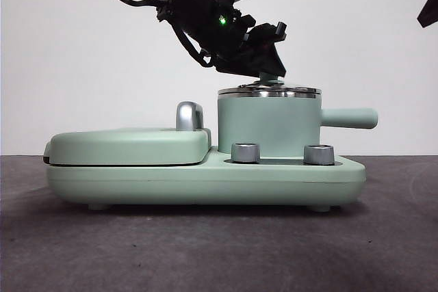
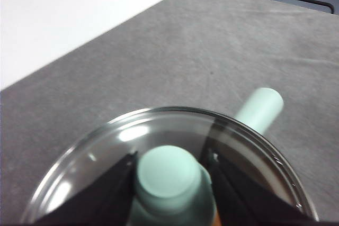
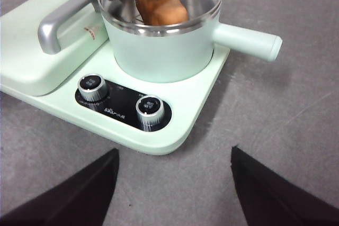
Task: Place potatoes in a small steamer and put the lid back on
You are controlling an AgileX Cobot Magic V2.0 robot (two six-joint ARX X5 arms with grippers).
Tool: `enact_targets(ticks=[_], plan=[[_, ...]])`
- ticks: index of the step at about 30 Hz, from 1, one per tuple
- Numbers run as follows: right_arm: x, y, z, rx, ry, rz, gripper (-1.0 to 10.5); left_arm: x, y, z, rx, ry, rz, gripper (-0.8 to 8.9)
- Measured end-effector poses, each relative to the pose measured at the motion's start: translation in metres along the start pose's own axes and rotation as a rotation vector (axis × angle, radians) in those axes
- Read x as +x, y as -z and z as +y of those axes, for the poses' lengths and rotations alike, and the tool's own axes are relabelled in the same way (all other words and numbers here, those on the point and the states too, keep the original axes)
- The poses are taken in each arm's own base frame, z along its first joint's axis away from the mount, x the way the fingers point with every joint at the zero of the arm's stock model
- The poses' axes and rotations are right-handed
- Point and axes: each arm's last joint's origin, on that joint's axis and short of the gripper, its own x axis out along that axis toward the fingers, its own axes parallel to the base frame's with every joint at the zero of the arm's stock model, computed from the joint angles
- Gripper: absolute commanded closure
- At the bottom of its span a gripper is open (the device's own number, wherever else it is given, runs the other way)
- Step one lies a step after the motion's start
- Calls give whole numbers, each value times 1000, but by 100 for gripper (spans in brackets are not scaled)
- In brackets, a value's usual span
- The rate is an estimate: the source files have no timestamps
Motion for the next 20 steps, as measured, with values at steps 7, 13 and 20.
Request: enact_targets(ticks=[7, 13, 20], plan=[[0, 0, 0, 0, 0, 3, 621, -8, -7, -2, -5, 5, 4, 532], [0, 0, 0, 0, 1, 3, 621, -41, -37, 4, -67, -11, -63, 532], [0, 0, 0, 6, 1, 3, 621, -78, -48, 37, -298, -4, -84, 533]])
